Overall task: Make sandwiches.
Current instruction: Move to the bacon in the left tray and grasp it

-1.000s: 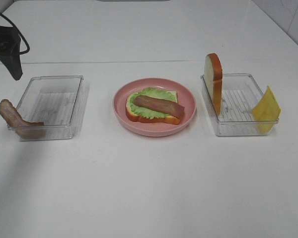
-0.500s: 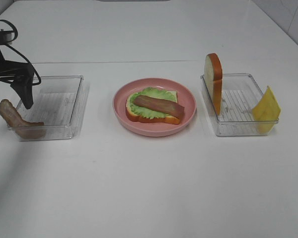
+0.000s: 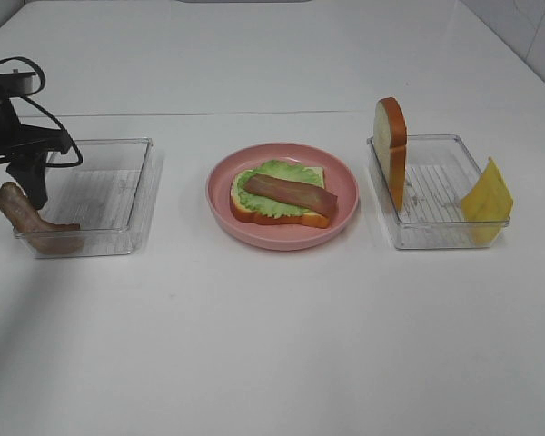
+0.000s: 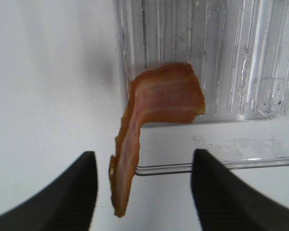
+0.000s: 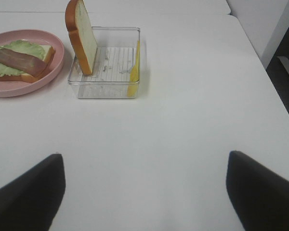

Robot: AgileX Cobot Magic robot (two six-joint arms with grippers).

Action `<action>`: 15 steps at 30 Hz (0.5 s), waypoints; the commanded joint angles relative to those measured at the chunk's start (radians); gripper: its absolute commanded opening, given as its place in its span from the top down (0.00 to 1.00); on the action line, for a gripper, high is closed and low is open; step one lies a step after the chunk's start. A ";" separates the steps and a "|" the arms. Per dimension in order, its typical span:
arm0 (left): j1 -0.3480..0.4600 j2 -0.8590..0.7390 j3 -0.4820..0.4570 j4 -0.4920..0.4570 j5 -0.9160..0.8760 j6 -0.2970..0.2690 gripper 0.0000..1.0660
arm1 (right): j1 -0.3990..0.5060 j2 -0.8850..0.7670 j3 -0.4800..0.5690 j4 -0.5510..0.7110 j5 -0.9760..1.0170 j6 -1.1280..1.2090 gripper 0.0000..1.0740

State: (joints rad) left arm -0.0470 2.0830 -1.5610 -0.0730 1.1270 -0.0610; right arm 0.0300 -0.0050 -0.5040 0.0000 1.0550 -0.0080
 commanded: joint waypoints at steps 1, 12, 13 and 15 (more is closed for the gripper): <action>-0.001 0.005 -0.003 -0.005 0.017 -0.001 0.73 | -0.001 -0.016 0.003 0.000 -0.005 0.008 0.23; -0.001 0.003 -0.003 -0.001 0.029 -0.001 0.71 | -0.001 -0.016 0.003 0.000 -0.005 0.008 0.23; -0.001 0.001 -0.003 0.006 0.022 -0.001 0.71 | -0.001 -0.016 0.003 0.000 -0.005 0.008 0.23; -0.001 0.001 -0.003 0.009 0.023 -0.001 0.71 | -0.001 -0.016 0.003 0.000 -0.005 0.008 0.23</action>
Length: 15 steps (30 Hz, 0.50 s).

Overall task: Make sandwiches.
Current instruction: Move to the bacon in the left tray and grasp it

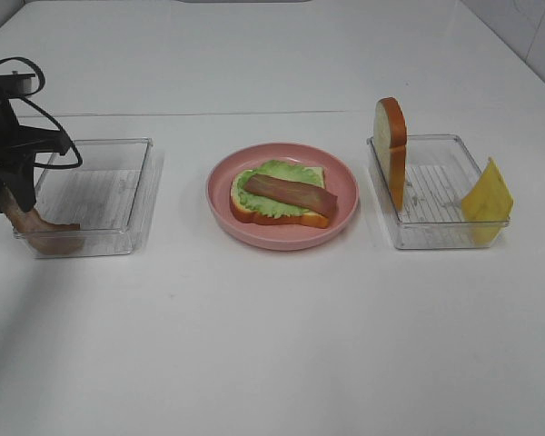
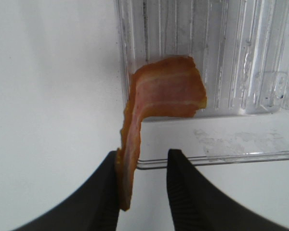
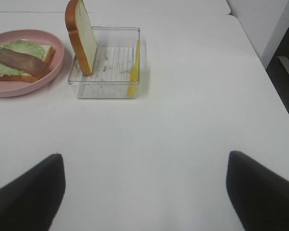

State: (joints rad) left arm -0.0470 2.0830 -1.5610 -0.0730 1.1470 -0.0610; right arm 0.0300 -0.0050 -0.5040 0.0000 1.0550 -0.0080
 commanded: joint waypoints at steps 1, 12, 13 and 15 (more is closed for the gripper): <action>-0.001 0.001 -0.003 0.009 0.003 -0.001 0.71 | -0.001 -0.016 0.003 0.000 -0.005 0.008 0.23; -0.001 0.003 -0.003 0.012 -0.016 -0.009 0.71 | -0.001 -0.016 0.003 0.000 -0.005 0.008 0.23; -0.001 0.003 -0.003 0.012 -0.016 -0.009 0.71 | -0.001 -0.016 0.003 0.000 -0.005 0.008 0.23; -0.001 0.003 -0.003 0.012 -0.019 -0.010 0.71 | -0.001 -0.016 0.003 0.000 -0.005 0.008 0.23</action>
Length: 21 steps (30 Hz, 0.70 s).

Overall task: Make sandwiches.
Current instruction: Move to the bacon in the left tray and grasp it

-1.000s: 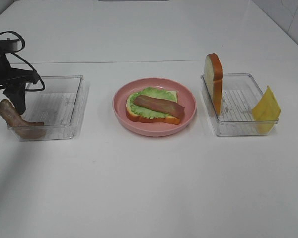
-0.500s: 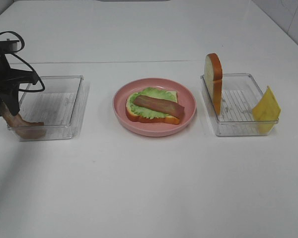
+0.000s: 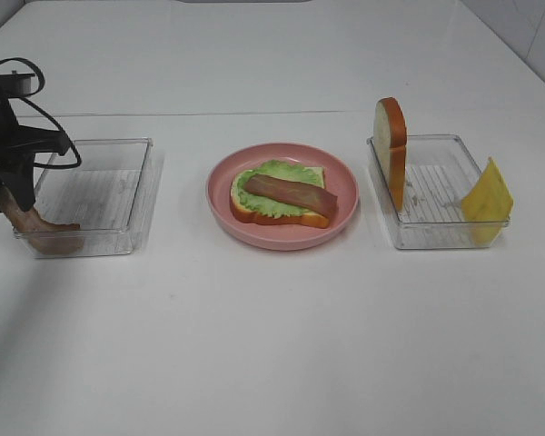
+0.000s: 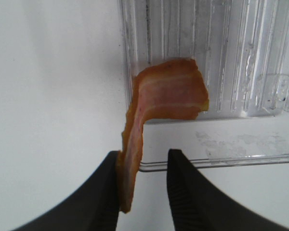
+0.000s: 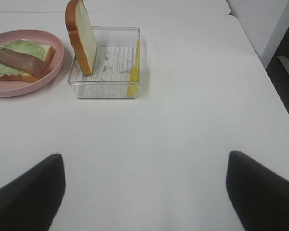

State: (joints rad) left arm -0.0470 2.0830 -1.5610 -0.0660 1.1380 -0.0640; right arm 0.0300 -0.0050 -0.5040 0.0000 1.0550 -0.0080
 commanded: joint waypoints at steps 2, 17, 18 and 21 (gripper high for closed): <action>-0.001 0.003 -0.003 0.005 -0.010 -0.007 0.71 | -0.001 -0.016 0.003 0.000 -0.005 0.008 0.23; -0.001 0.015 -0.003 0.004 0.002 -0.007 0.72 | -0.001 -0.016 0.003 0.000 -0.005 0.008 0.23; -0.001 0.015 -0.003 0.004 0.011 -0.007 0.72 | -0.001 -0.016 0.003 0.000 -0.005 0.008 0.23; -0.001 0.015 -0.003 0.010 0.021 -0.005 0.82 | -0.001 -0.016 0.003 0.000 -0.005 0.008 0.23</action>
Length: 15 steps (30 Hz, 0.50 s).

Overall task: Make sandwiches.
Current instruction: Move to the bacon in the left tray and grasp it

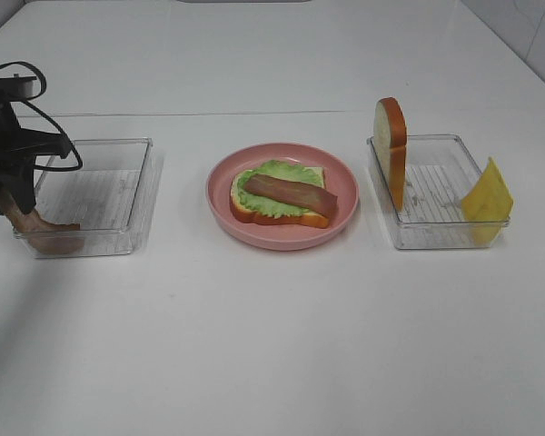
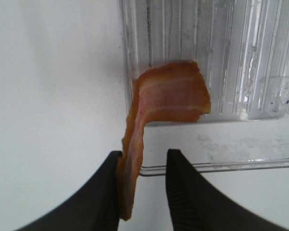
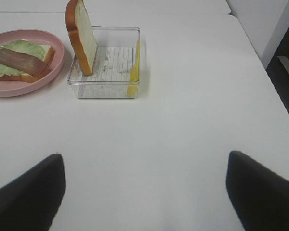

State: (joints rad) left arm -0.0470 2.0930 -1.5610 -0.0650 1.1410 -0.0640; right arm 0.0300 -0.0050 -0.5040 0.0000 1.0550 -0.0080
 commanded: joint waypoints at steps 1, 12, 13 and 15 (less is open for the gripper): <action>-0.001 0.005 -0.003 0.009 0.018 -0.005 0.82 | -0.001 -0.016 0.003 0.000 -0.005 0.008 0.23; -0.001 0.003 -0.003 0.016 0.016 -0.001 1.00 | -0.001 -0.016 0.003 0.000 -0.005 0.008 0.23; -0.001 0.000 -0.003 0.015 0.018 0.002 1.00 | -0.001 -0.016 0.003 0.000 -0.005 0.008 0.23; -0.001 -0.012 -0.003 0.004 0.020 0.014 1.00 | -0.001 -0.016 0.003 0.000 -0.005 0.008 0.23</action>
State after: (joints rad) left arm -0.0470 2.0920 -1.5610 -0.0490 1.1490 -0.0590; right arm 0.0300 -0.0050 -0.5040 0.0000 1.0550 -0.0080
